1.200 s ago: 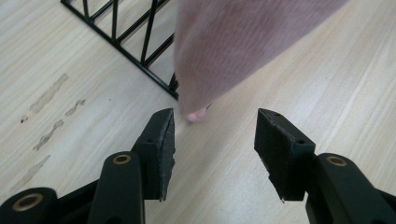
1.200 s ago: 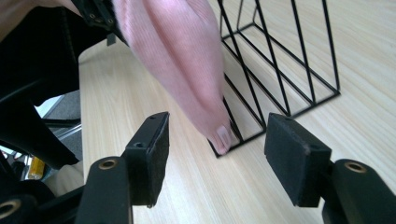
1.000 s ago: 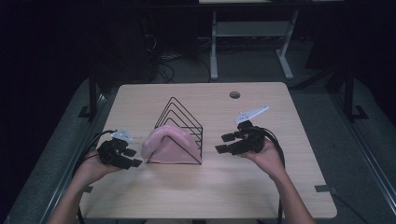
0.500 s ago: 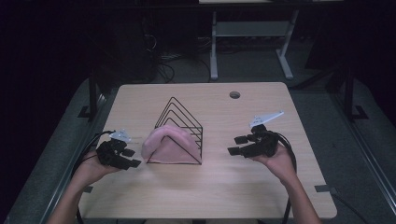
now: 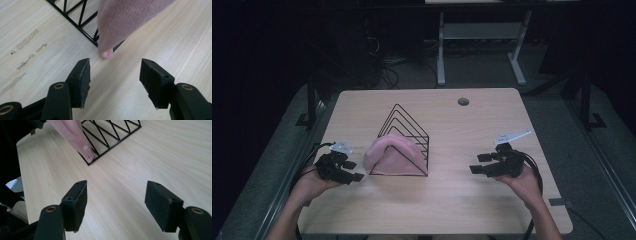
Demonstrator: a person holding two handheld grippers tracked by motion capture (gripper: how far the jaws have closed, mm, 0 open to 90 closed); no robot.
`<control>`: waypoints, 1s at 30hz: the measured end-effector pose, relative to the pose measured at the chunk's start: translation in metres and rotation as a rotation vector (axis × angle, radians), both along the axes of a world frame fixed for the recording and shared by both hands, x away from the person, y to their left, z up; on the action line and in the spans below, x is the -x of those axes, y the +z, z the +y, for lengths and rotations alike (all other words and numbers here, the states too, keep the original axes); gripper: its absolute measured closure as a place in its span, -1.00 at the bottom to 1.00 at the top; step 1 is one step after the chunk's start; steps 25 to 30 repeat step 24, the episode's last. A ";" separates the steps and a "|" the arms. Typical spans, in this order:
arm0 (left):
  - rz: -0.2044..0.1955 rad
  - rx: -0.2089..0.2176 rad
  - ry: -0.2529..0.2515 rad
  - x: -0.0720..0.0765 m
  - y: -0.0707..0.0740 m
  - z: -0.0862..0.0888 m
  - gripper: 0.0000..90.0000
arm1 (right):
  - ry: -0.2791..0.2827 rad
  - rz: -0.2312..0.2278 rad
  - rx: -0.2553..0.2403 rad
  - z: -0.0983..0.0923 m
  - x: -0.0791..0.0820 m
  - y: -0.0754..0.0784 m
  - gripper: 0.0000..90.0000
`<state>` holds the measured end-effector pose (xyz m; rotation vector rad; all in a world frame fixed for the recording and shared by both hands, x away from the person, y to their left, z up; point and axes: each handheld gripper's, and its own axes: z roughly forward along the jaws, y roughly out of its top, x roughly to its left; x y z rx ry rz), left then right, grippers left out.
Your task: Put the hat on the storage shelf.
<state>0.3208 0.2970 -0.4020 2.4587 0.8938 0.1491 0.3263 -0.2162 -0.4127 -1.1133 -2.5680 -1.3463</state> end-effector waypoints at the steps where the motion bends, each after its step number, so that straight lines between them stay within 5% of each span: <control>1: -0.002 0.004 0.002 0.000 -0.001 0.000 -0.08 | -0.001 -0.002 0.002 -0.002 0.001 -0.001 -0.25; 19: -0.013 0.049 0.061 0.014 -0.012 0.002 -0.26 | -0.114 0.014 0.033 -0.044 0.038 -0.031 -0.39; 24: -0.025 0.061 0.077 0.019 -0.016 0.003 -0.29 | -0.131 -0.009 0.034 -0.048 0.054 -0.037 -0.40; 30: -0.025 0.061 0.077 0.019 -0.016 0.003 -0.29 | -0.131 -0.009 0.034 -0.048 0.054 -0.037 -0.40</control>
